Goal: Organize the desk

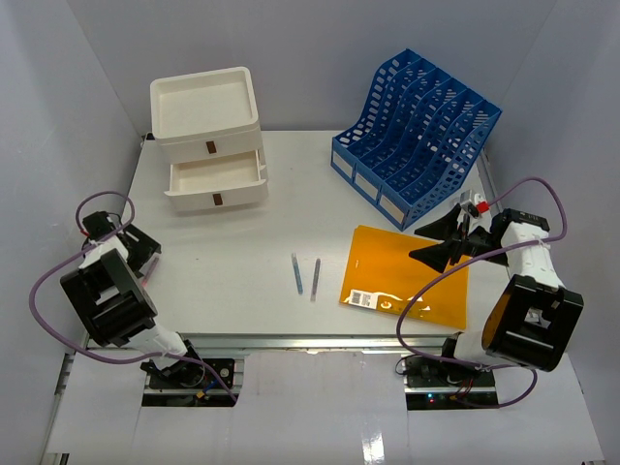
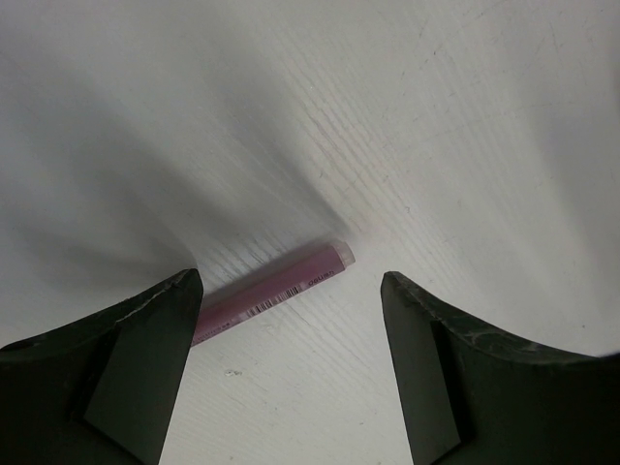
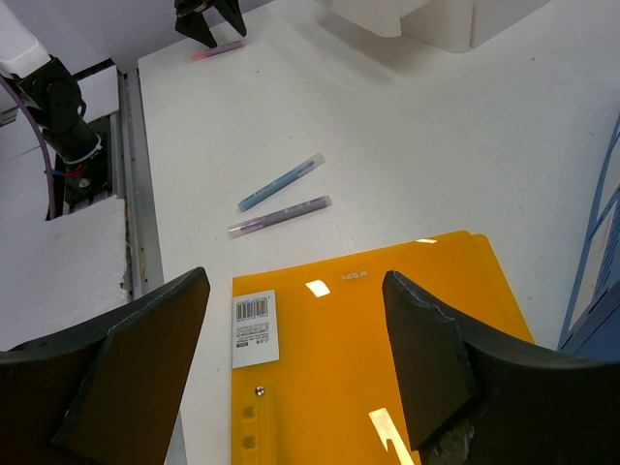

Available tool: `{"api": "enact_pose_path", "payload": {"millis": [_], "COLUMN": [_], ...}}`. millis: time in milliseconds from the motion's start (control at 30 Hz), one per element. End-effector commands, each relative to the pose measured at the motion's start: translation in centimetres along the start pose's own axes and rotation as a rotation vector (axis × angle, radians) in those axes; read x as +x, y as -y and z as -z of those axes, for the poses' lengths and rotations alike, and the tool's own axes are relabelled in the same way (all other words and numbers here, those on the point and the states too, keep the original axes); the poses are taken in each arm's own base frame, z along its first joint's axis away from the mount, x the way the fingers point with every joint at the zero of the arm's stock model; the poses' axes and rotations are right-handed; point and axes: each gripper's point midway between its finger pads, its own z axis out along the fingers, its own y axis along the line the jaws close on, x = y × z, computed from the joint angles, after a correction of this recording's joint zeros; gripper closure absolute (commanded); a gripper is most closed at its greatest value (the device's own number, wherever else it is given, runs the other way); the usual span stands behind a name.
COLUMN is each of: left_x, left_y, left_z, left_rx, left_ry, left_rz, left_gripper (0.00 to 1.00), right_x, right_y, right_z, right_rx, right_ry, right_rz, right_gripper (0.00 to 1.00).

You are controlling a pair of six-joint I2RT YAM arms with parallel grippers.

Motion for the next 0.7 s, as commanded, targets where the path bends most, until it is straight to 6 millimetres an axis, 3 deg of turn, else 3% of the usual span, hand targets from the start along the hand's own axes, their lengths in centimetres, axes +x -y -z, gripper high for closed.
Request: {"api": "enact_pose_path", "payload": {"millis": [0,300,667], "left_x": [1.9,2.9,4.7], "left_y": [-1.5,-1.4,-1.6], "left_z": [0.1,0.1,-0.8], "left_rx": [-0.055,-0.082,-0.101], "left_ry": [-0.039,-0.040,-0.097], "left_rz": [-0.020,-0.089,-0.081], "left_gripper": [0.15,0.20,0.40], "right_x": [-2.0,-1.6,-1.6], "right_y": [-0.8,-0.9,-0.9], "right_z": [-0.4,-0.5,-0.5], "right_rx": [-0.008,-0.016,-0.018], "right_ry": [0.078,0.069,0.041], "right_rz": [0.034,0.009,-0.008], "right_gripper": [0.21,0.21,0.21]}}
